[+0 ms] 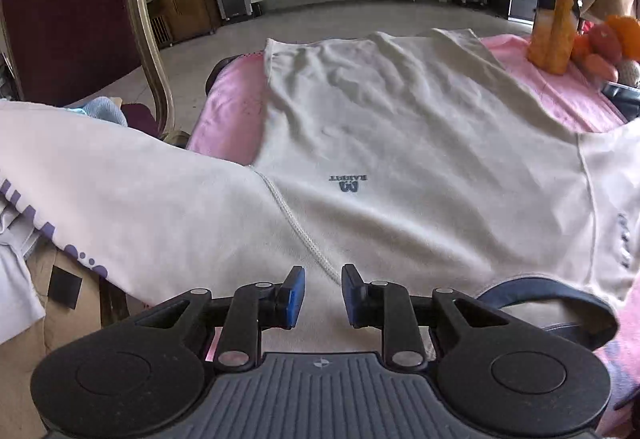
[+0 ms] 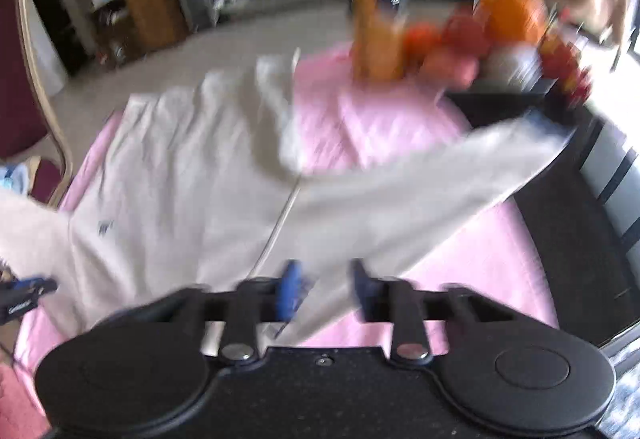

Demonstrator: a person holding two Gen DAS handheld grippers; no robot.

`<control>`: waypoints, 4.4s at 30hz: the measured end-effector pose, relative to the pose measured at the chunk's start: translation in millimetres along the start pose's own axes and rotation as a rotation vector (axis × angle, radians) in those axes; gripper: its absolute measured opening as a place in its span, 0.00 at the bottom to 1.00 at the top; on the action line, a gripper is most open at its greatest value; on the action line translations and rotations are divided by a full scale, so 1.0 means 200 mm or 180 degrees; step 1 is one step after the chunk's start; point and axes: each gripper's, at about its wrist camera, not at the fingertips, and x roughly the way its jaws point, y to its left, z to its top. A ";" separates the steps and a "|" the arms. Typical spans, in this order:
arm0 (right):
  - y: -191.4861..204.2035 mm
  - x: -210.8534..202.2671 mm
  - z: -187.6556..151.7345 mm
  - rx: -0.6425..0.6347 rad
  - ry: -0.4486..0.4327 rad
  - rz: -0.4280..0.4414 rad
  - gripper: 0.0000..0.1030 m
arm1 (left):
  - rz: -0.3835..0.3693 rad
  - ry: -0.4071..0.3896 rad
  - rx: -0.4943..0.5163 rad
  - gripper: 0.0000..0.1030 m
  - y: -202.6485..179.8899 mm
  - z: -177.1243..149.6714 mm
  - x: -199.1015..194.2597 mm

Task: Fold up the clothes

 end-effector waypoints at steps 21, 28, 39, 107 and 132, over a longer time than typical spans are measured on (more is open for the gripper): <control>0.30 0.23 -0.35 -0.0826 0.0817 0.0499 0.17 | -0.0148 0.0473 0.0305 0.14 0.02 -0.24 -0.02; 0.14 0.13 -0.24 -0.0204 0.0262 0.0537 0.21 | -0.0059 0.0053 0.0143 0.17 0.04 -0.13 -0.07; 0.16 0.38 -0.12 -0.0335 0.0008 -0.0291 0.21 | 0.0148 0.0140 0.0091 0.20 0.03 -0.02 0.20; -0.25 -0.08 0.73 0.1128 -0.0997 0.1426 0.30 | -0.0946 -0.0550 -0.0589 0.13 0.21 0.71 0.08; -0.14 0.67 0.47 0.0404 -0.0007 0.0222 0.28 | -0.0039 0.0148 0.0102 0.14 0.04 0.51 0.55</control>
